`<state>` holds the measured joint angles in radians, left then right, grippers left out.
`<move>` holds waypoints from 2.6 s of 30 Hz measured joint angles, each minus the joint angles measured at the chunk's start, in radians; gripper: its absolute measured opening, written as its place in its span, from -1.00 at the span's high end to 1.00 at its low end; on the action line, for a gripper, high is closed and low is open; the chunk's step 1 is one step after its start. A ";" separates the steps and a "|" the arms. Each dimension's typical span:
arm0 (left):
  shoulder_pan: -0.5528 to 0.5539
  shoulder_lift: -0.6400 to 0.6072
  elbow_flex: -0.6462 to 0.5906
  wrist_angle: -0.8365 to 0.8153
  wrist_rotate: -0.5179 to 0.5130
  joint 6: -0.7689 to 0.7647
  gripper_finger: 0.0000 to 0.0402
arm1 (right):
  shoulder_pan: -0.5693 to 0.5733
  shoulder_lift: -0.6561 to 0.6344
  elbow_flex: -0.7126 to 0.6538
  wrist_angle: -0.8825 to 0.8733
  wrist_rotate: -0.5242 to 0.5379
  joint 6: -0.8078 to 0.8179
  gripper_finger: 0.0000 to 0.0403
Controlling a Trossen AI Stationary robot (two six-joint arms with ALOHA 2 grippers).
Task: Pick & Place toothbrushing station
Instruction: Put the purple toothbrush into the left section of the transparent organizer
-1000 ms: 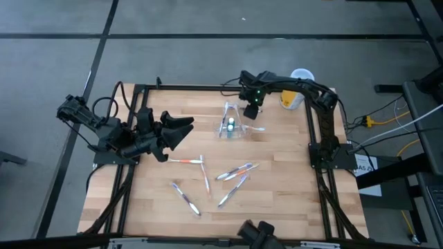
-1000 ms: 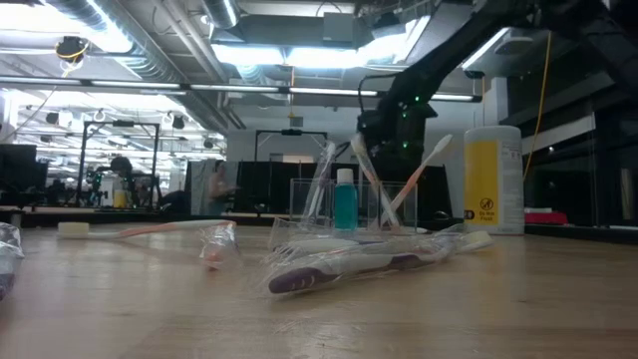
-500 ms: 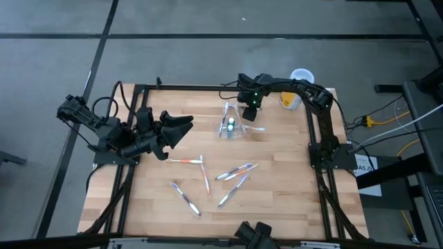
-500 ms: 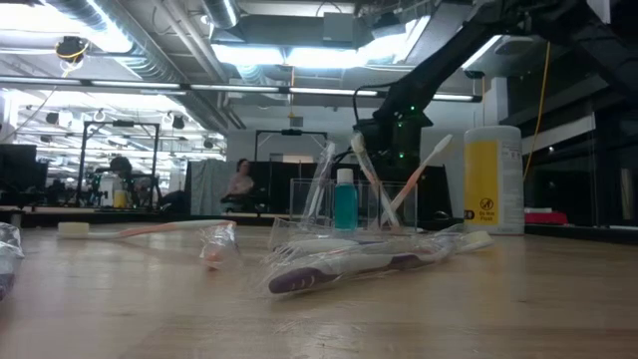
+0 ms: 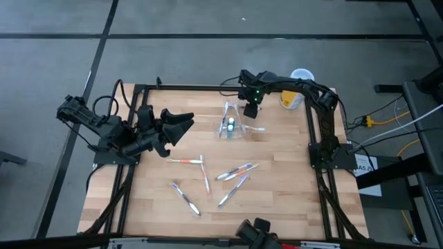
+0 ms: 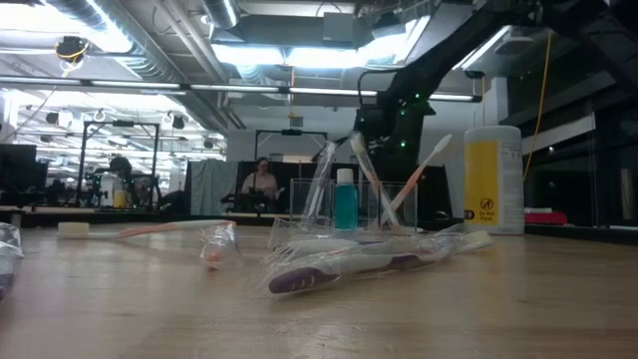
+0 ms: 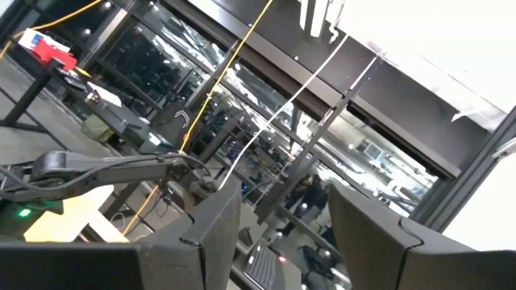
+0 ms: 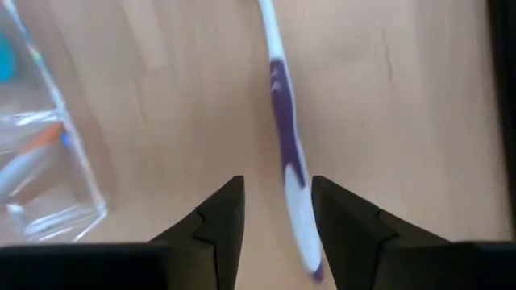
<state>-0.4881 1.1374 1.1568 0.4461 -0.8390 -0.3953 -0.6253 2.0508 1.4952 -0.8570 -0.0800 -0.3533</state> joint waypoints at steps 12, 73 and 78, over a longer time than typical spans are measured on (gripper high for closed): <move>0.000 0.004 0.000 0.014 -0.016 -0.029 0.08 | -0.027 0.051 0.001 0.049 -0.007 0.022 0.04; -0.144 0.004 0.000 -0.377 -0.340 -0.115 0.08 | -0.011 -0.379 -0.001 -0.084 -0.274 0.401 0.92; -0.134 0.016 0.000 -0.653 -0.384 -0.278 0.08 | 0.083 -0.554 0.000 -0.079 -0.378 0.517 0.92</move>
<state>-0.6223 1.1532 1.1568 -0.2064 -1.2229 -0.6731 -0.5420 1.4972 1.4956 -0.9362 -0.4581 0.1642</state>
